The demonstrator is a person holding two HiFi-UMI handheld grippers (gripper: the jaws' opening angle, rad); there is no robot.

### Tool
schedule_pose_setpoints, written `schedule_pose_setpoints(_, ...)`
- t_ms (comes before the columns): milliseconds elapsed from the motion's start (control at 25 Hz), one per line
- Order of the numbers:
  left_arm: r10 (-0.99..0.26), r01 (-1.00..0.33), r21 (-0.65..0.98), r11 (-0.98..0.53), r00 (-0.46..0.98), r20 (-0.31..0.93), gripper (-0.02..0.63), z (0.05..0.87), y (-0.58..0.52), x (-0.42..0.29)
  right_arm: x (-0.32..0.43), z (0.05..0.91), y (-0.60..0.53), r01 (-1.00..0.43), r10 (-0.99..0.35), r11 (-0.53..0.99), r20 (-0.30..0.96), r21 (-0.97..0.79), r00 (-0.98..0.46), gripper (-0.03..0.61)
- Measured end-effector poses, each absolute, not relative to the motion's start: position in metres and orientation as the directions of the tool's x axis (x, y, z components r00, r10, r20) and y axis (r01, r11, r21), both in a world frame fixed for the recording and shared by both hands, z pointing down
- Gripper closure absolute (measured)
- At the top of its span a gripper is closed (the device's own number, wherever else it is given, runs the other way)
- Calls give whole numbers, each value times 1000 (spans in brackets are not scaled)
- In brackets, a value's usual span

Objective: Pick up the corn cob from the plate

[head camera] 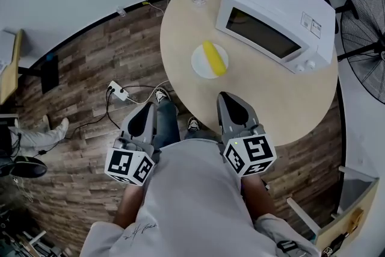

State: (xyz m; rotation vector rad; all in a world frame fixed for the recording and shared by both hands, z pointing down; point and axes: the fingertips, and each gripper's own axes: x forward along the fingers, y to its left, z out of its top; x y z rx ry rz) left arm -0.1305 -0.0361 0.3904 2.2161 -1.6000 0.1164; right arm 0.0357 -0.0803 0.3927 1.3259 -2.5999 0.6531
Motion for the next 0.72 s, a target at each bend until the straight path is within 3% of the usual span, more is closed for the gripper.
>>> schedule_pose_setpoints(720,-875,-919,290,-266,356,327,620,403,-68,-148,27,406,-119,-833,-738,477,388,-278,-552,554)
